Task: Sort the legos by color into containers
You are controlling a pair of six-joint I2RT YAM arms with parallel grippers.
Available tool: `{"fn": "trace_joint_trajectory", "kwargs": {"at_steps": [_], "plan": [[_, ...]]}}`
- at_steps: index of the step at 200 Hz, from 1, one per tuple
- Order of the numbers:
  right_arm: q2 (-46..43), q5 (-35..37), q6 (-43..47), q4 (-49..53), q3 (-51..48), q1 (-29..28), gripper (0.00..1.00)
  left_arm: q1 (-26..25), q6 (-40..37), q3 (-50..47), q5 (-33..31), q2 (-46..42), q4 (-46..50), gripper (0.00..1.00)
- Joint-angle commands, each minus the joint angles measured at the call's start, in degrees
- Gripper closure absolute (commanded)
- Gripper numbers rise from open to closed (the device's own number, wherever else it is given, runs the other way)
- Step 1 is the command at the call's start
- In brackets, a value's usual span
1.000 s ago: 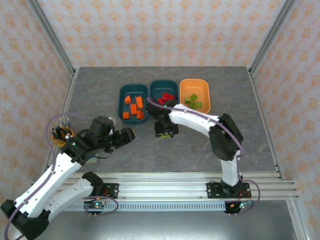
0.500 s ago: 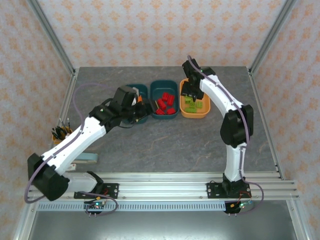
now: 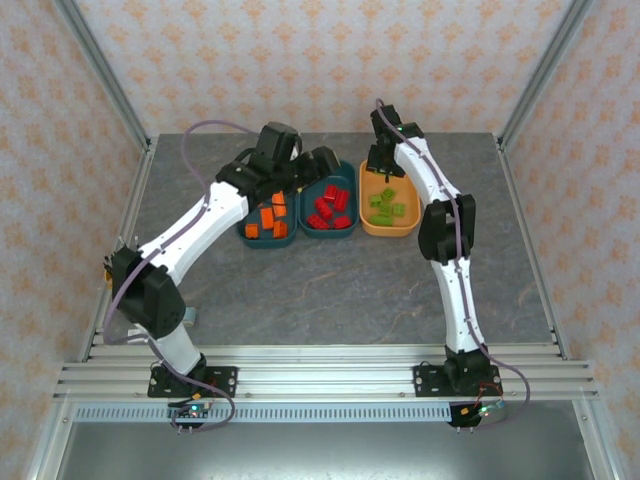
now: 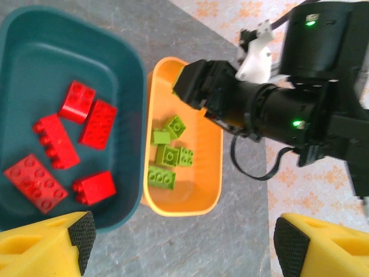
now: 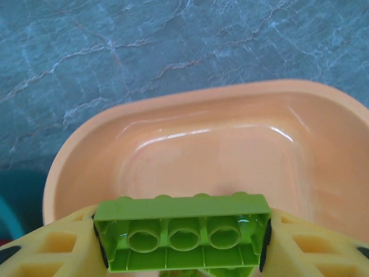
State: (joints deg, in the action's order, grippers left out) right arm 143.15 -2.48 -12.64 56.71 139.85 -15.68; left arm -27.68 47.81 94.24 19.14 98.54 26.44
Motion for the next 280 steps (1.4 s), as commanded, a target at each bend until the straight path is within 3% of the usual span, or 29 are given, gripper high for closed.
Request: {"fn": "trace_joint_trajectory", "kwargs": {"at_steps": [1, 77, 137, 156, 216, 274, 278, 280], "plan": [[3.41, 2.03, 1.20, 0.60, 3.06, 0.64, 0.44, 0.08, -2.75, 5.94, 0.31, 2.58, 2.92, 0.16], [5.18, 0.06, 1.02, 1.49, 5.78, 1.19, 0.26, -0.36, -5.05, 13.07, 0.22, 7.06, 7.63, 0.16], [-6.52, 0.32, 0.53, 3.32, 2.37, 1.03, 0.21, -0.70, -6.06, 10.82, -1.93, 3.02, 11.41, 0.16], [-15.17, 0.79, -0.41, -0.01, -6.78, 0.73, 0.21, -0.77, -6.37, 9.73, -3.34, 0.50, 13.87, 0.16], [-50.87, 1.75, -7.52, -12.34, -48.54, -0.23, 0.21, -0.79, -7.29, -1.24, -6.24, -11.55, 18.01, 0.16], [-85.23, -2.35, -8.80, -5.00, -75.52, -1.85, 0.17, -0.77, -8.11, -17.54, -9.18, -26.25, 20.24, 0.14], [-87.01, -2.38, -8.80, -3.93, -76.60, -1.81, 0.13, -0.75, -7.97, -18.65, -9.35, -27.18, 20.23, 0.13], [-88.18, -2.38, -8.80, -3.41, -77.11, -1.81, 0.06, -0.78, -7.88, -19.20, -9.48, -27.79, 20.23, 0.10]]}}
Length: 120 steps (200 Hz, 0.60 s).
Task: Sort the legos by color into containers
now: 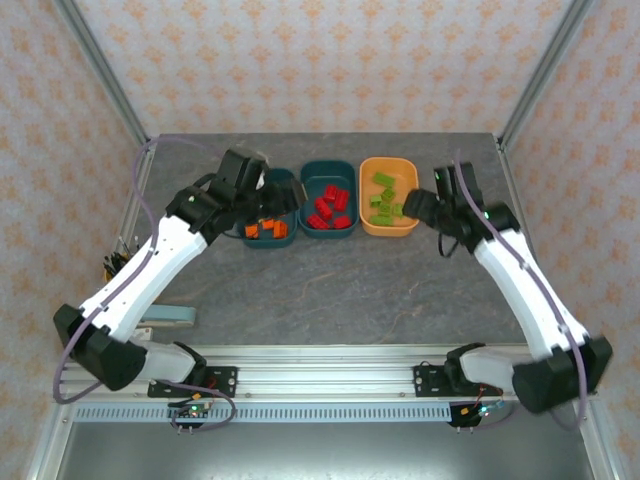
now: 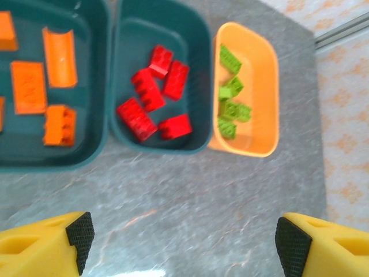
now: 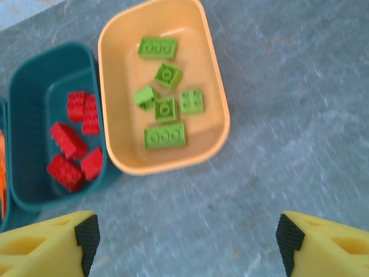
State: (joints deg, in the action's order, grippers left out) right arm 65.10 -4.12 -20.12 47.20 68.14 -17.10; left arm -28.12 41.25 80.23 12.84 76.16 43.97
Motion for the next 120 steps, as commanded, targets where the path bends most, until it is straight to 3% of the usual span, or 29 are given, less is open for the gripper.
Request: {"fn": "trace_joint_trajectory", "kwargs": {"at_steps": [1, 10, 35, 55, 81, 93, 120], "plan": [[-10.68, -0.73, -1.33, 6.34, -5.70, -0.39, 0.03, -0.35, -1.25, -5.49, -3.27, -5.67, 2.70, 0.09], [-14.82, -0.63, -1.33, 8.07, -7.73, -0.39, 0.01, -0.29, -0.77, -7.68, -4.18, -7.86, 2.83, 0.00], [-22.78, 0.56, -0.58, 9.02, -10.67, -0.45, 0.01, -0.33, -0.68, -10.66, -10.21, -12.22, 5.40, 0.00], [-22.97, 5.24, -0.92, 7.23, -9.56, -0.42, 0.01, -0.53, -3.85, -10.54, -18.49, -14.54, 7.46, 0.00], [-16.11, 23.16, -6.01, 7.66, -6.43, -0.17, 0.00, -0.48, -3.03, -10.15, -44.99, -14.38, 12.38, 0.00], [-14.88, 24.75, -3.26, 1.58, -9.35, 1.29, 0.00, -0.07, -11.89, -15.36, -50.93, -14.99, 4.54, 0.00], [-16.46, 28.95, 1.94, -18.01, -22.28, 2.88, 0.00, 3.30, -27.27, -29.74, -53.52, -15.39, -15.42, 0.00]]}}
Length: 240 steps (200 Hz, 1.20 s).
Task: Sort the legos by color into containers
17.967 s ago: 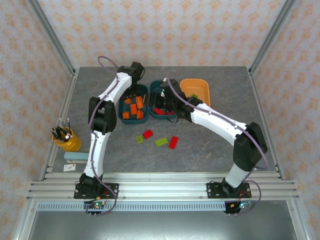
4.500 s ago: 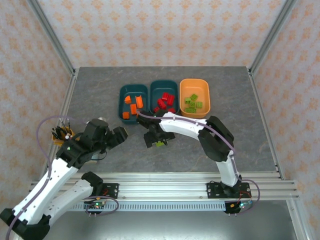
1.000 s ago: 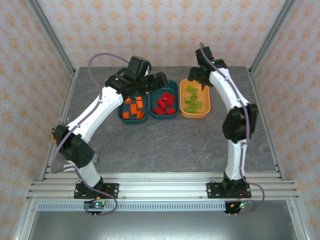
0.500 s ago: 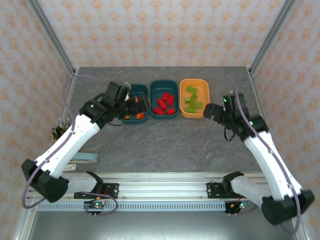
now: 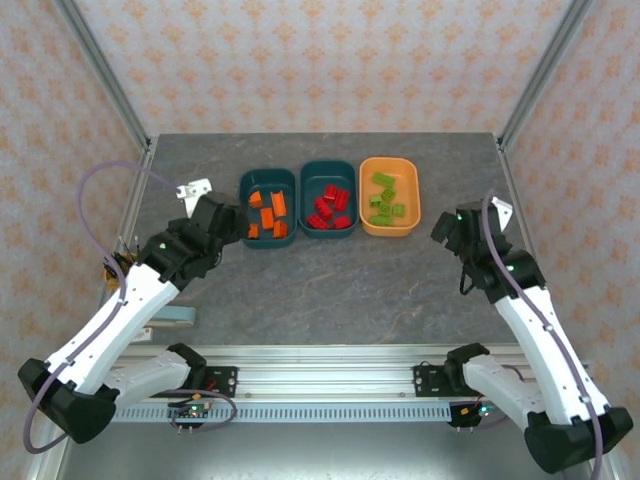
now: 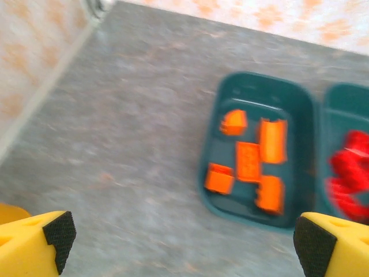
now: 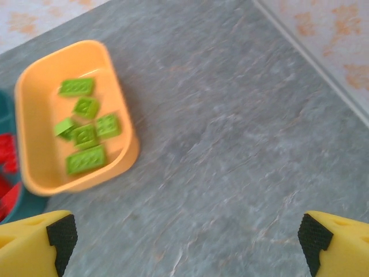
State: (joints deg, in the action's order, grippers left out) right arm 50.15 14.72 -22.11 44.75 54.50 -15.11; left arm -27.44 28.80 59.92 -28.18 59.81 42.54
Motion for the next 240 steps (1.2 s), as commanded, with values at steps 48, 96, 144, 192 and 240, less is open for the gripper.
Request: {"fn": "trace_joint_trajectory", "kwargs": {"at_steps": [48, 96, 144, 192, 240], "plan": [[3.55, 7.52, 13.26, -39.91, -25.10, 4.76, 0.00, 10.83, -19.07, -22.29, -1.18, 5.69, -32.34, 0.00], [15.51, -1.98, 19.82, -60.04, -29.82, 9.58, 0.00, 18.14, -26.41, -24.55, 6.85, 16.91, -50.98, 0.00], [28.22, -8.42, 21.51, -73.38, -27.19, 12.79, 0.00, 22.39, -28.01, -22.30, 13.63, 26.08, -61.28, 0.00], [35.02, -16.20, 22.71, -85.44, -29.18, 16.17, 0.00, 24.52, -27.68, -33.21, 18.10, 24.06, -79.59, 0.00], [36.32, -13.35, 22.19, -91.34, -32.18, 15.63, 0.01, 24.28, -27.94, -36.75, 17.02, 26.19, -88.11, 0.00]]}}
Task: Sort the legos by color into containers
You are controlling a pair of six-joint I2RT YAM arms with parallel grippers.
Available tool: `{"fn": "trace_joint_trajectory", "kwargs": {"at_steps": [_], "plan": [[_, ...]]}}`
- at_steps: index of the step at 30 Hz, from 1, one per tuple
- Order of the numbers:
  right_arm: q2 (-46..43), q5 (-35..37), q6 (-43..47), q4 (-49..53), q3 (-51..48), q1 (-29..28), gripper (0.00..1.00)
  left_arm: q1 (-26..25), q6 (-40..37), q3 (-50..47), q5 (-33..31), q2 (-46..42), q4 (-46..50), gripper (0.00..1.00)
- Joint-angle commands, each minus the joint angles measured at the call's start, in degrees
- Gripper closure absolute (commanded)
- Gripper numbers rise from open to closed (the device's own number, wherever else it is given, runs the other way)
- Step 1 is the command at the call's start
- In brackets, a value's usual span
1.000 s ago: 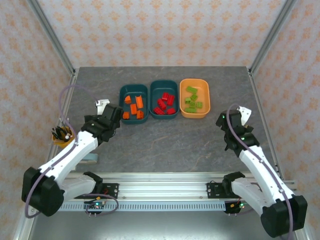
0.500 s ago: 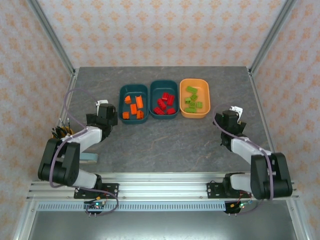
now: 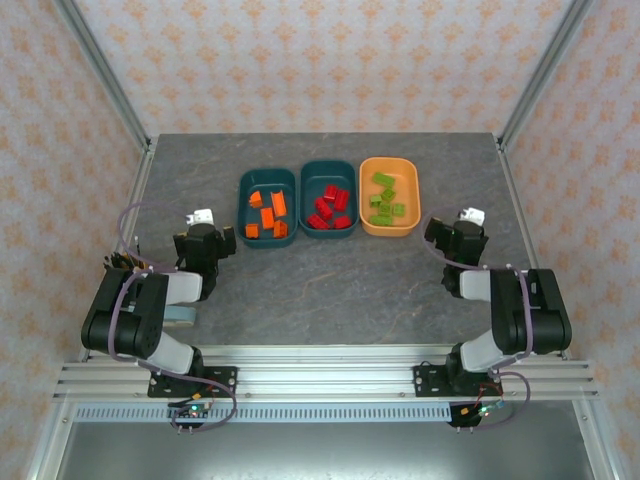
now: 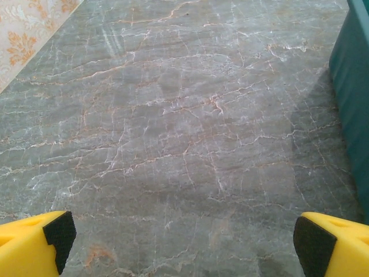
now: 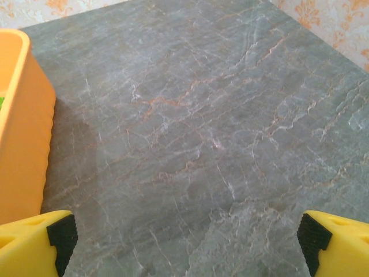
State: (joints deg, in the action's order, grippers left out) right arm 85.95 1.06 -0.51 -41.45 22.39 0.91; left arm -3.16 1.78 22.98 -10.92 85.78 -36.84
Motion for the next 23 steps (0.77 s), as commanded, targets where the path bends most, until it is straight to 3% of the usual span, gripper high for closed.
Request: {"fn": "trace_joint_trajectory", "kwargs": {"at_steps": [1, 9, 23], "plan": [[0.48, 0.46, 0.64, -4.87, -0.03, -0.43, 0.01, -0.01, -0.91, 0.21, -0.24, 0.25, -8.57, 0.00], [0.96, 4.19, 2.00, -3.50, 1.22, -2.49, 0.01, -0.01, -0.73, 0.49, -0.24, -0.20, -7.31, 0.00], [1.09, 1.41, 3.15, -2.91, 1.55, -2.58, 0.01, -0.01, -0.81, 0.50, -0.16, -0.08, -7.52, 0.00]]}}
